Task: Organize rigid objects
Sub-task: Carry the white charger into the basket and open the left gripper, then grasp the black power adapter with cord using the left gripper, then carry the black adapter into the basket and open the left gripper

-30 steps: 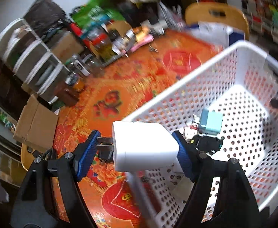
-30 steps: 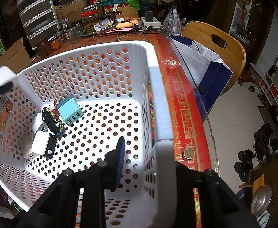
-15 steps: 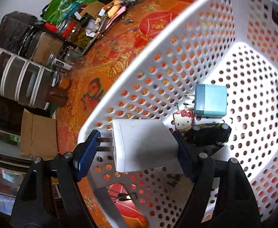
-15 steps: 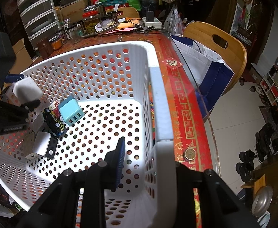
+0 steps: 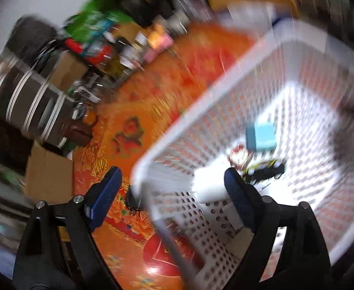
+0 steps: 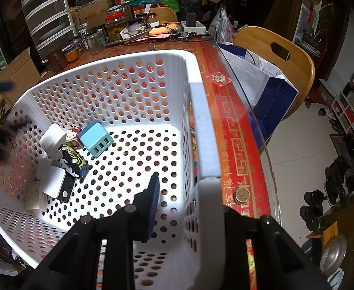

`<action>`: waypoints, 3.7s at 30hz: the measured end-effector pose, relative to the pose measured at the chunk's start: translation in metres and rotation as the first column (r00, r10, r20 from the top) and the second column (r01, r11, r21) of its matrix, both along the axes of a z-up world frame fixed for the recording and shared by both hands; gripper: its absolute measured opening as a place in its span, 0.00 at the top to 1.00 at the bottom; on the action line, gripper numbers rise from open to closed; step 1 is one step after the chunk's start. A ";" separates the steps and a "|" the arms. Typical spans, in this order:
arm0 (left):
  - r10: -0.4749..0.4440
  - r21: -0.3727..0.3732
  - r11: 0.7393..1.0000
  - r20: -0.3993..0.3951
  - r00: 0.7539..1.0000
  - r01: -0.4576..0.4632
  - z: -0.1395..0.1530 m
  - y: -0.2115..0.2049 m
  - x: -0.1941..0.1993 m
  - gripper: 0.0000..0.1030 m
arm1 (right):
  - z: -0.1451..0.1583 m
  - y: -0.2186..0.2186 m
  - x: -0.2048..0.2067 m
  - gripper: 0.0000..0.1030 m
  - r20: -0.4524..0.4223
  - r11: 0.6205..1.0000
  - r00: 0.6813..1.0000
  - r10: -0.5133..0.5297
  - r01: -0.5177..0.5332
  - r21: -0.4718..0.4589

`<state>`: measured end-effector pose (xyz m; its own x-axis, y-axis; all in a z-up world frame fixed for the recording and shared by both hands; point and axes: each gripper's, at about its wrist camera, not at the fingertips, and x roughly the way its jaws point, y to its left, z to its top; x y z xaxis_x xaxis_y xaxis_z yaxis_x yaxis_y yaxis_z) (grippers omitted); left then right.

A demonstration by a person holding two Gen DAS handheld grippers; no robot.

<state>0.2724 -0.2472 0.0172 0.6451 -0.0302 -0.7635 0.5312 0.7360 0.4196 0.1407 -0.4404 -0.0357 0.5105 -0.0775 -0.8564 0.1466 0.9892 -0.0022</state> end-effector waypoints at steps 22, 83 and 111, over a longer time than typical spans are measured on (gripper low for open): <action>0.192 -0.411 0.863 -0.270 0.944 -0.293 -0.135 0.192 0.129 0.00 | 0.001 -0.003 0.002 0.73 -0.012 1.000 1.000 -0.010 0.010 -0.021; 0.361 -0.246 0.923 0.287 0.887 -0.296 0.017 0.142 0.005 0.41 | 0.002 -0.003 0.002 0.73 0.000 1.000 1.000 0.019 -0.019 -0.017; 0.041 0.175 0.984 -0.097 0.994 -0.023 -0.077 -0.082 -0.011 0.41 | 0.003 -0.005 0.000 0.73 0.029 0.999 0.999 0.034 -0.035 0.017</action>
<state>0.2616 -0.3292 -0.0596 0.5637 0.1273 -0.8161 0.5543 0.6742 0.4880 0.1408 -0.4449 -0.0327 0.5369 -0.0449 -0.8425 0.1120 0.9935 0.0184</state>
